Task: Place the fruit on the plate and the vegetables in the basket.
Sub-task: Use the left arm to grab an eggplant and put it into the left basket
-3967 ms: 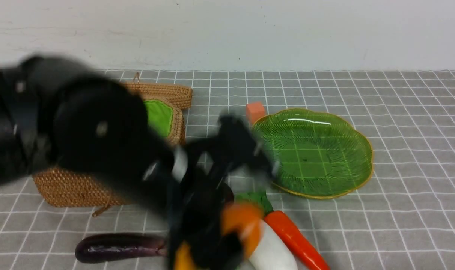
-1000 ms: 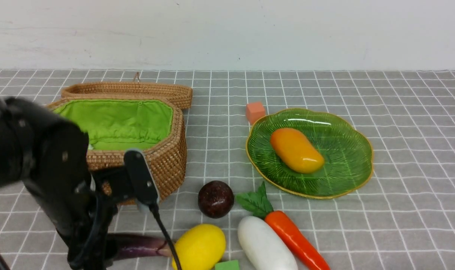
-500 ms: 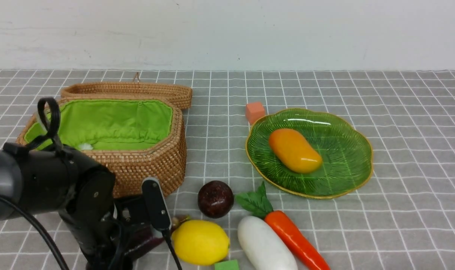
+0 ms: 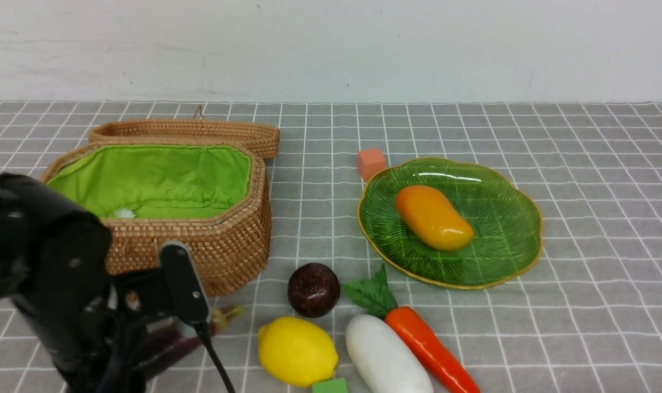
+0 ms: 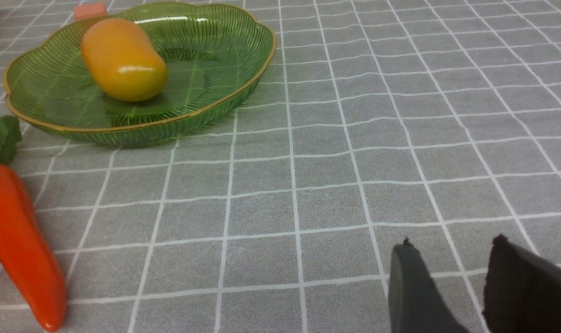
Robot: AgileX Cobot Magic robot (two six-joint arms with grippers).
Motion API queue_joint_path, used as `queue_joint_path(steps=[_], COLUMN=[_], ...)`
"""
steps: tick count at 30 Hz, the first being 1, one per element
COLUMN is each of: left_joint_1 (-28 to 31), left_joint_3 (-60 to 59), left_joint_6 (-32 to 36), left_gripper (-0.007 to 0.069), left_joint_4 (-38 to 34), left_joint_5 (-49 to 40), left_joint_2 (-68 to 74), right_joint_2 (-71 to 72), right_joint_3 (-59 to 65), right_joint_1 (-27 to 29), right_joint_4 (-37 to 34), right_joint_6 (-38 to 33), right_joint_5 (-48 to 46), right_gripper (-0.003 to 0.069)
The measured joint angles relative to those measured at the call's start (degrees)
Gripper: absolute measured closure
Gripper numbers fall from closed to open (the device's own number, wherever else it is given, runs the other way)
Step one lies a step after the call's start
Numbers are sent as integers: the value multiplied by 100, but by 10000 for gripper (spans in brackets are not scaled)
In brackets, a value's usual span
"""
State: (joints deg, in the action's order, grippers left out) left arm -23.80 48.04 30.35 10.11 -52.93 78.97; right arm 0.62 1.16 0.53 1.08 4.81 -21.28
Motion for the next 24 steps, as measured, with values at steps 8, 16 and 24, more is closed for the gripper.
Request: queue_joint_path(steps=[8, 16, 24], left_joint_1=[826, 1562, 1562], left_joint_3=[1117, 1508, 1508], left_joint_6=[-228, -142, -141], left_gripper=[177, 177, 177], left_joint_4=[197, 1520, 2807], left_joint_5=[83, 2979, 3568], left_joint_2=[-668, -191, 787], right_joint_2=[0, 0, 0], right_joint_3=[0, 0, 0], right_joint_1=[0, 0, 0], right_joint_4=[0, 0, 0], right_joint_6=[0, 0, 0], right_joint_5=[0, 0, 0], right_gripper=[419, 419, 419])
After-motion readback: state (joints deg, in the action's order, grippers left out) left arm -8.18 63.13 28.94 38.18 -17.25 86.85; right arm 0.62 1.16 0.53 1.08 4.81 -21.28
